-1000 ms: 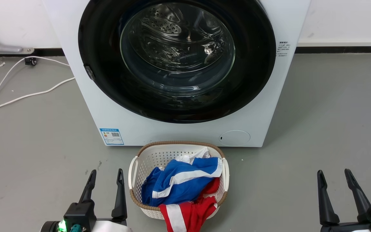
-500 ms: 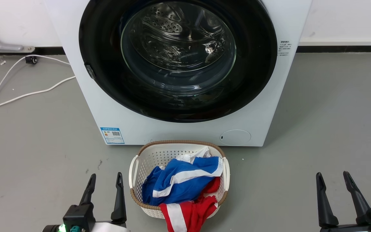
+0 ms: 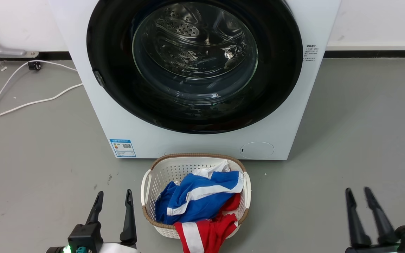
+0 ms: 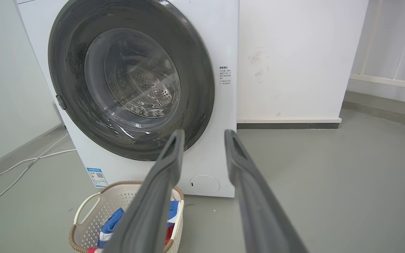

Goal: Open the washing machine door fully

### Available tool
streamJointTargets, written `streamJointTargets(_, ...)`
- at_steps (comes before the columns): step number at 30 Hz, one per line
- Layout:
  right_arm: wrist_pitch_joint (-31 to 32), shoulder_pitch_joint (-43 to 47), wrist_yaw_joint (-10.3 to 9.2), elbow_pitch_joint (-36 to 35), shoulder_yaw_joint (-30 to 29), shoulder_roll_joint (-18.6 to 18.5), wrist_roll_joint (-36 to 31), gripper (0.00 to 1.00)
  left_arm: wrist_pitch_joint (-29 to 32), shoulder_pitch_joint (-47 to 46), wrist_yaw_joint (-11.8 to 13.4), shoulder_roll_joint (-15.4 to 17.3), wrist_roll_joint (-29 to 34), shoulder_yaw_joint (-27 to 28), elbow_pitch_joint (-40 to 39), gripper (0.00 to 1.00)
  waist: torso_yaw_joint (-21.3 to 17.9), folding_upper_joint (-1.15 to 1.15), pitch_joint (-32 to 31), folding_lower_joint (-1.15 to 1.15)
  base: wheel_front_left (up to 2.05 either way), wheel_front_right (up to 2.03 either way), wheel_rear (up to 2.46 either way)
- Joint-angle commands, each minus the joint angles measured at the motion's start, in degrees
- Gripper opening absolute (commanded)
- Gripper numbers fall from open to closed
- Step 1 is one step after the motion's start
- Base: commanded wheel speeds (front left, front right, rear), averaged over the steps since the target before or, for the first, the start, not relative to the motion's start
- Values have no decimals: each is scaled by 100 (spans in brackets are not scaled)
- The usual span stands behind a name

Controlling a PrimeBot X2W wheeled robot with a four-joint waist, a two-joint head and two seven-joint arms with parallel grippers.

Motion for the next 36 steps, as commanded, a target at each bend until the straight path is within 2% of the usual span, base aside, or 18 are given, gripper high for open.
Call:
streamJointTargets(1, -14, 1, -2, -48, 19, 5, 32, 0, -16, 11, 12, -4, 2, 11, 2, 100, -1, 0, -2, 0, 0, 0, 0)
streamJointTargets(4, -14, -57, -1, -161, 94, 5, 265, 0, -16, 18, 23, -4, -6, 13, -7, 100, -8, 0, -3, 0, 0, 0, 0)
streamJointTargets(8, -14, -124, -1, -269, -5, 3, 1166, 0, -16, 36, 42, -4, -25, 8, -16, 100, -23, 0, -4, 0, 0, 0, 0)
streamJointTargets(10, -14, -147, -1, -238, -35, 3, 1900, 0, -16, 37, 37, -4, -30, 6, -22, 100, -23, 0, -3, 0, 0, 0, 0)
streamJointTargets(15, -14, -100, -1, -48, 598, -10, 4114, 0, -16, 49, 19, -4, -38, 8, -23, 100, -20, 0, -3, 0, 0, 0, 0)
streamJointTargets(23, 39, -72, -1, -322, 745, -30, 6662, 0, -16, 16, 14, -4, -66, 26, -13, 100, -19, 0, 30, 0, 0, 0, 0)
streamJointTargets(29, 674, 65, -1, -623, 463, -165, 8504, 0, -16, -4, 32, -4, -86, 49, -19, 100, -23, 0, 51, 0, 0, 0, 0)
streamJointTargets(36, 1756, 219, 0, -688, -48, -101, 9933, 0, -16, -6, 25, -4, -54, 106, -65, 100, -20, 0, 71, 0, 0, 0, 0)
